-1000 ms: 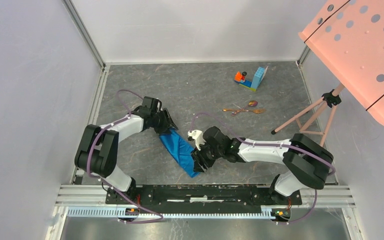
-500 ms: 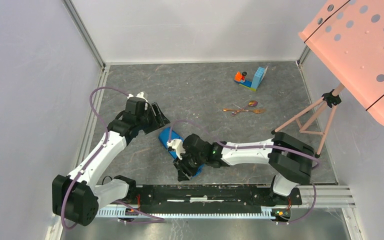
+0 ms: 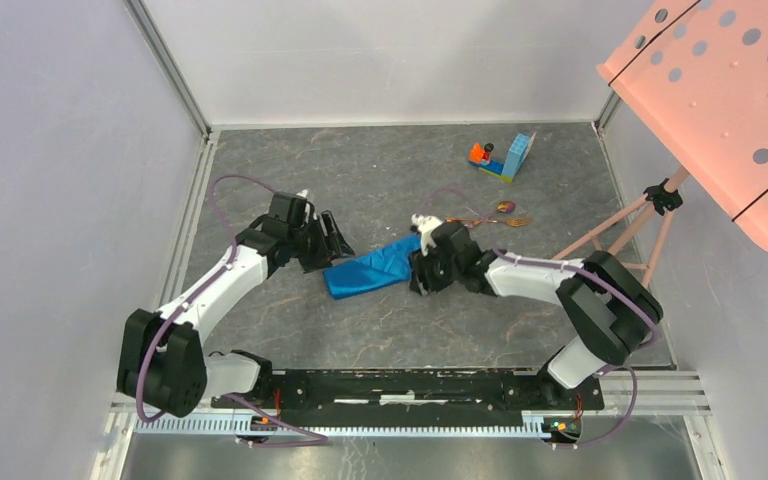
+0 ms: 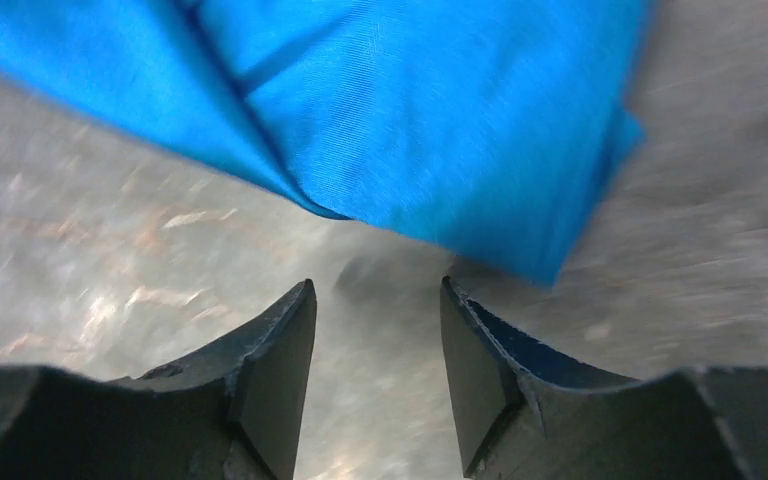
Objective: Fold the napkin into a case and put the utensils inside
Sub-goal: Move the smaller rectangle folded napkin to the center of the board.
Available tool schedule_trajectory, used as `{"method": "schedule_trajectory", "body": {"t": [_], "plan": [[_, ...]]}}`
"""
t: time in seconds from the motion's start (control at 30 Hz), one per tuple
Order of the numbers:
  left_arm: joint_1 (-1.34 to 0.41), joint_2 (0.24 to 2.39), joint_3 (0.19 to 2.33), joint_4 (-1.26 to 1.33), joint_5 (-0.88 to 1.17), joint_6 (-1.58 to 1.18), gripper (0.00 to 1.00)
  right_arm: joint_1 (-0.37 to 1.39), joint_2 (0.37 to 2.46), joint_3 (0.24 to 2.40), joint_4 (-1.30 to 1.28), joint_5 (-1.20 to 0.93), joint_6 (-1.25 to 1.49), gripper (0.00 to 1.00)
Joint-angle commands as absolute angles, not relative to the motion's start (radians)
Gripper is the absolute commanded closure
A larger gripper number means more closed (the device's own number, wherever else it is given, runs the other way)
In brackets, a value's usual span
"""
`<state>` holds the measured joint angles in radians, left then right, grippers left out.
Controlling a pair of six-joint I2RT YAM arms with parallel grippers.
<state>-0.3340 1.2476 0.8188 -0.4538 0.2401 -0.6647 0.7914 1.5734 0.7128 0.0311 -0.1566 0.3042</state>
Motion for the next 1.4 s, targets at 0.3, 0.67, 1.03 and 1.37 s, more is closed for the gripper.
{"method": "schedule_trajectory", "body": {"t": [0.3,0.67,1.03,1.37], "plan": [[-0.464,1.265,0.86,-0.388,0.245,-0.688,0.29,0.538,1.691,0.707,0.388,-0.495,0.563,0.34],[-0.47,1.081,0.781,-0.467,0.142,-0.711,0.28,0.627,1.997,1.101,0.278,-0.553,0.34,0.37],[-0.413,1.061,0.544,-0.257,0.155,-0.868,0.34,0.619,1.919,1.077,0.273,-0.603,0.431,0.33],[-0.371,1.087,0.416,-0.204,0.13,-0.864,0.33,0.633,1.98,1.118,0.512,-0.762,0.644,0.33]]}}
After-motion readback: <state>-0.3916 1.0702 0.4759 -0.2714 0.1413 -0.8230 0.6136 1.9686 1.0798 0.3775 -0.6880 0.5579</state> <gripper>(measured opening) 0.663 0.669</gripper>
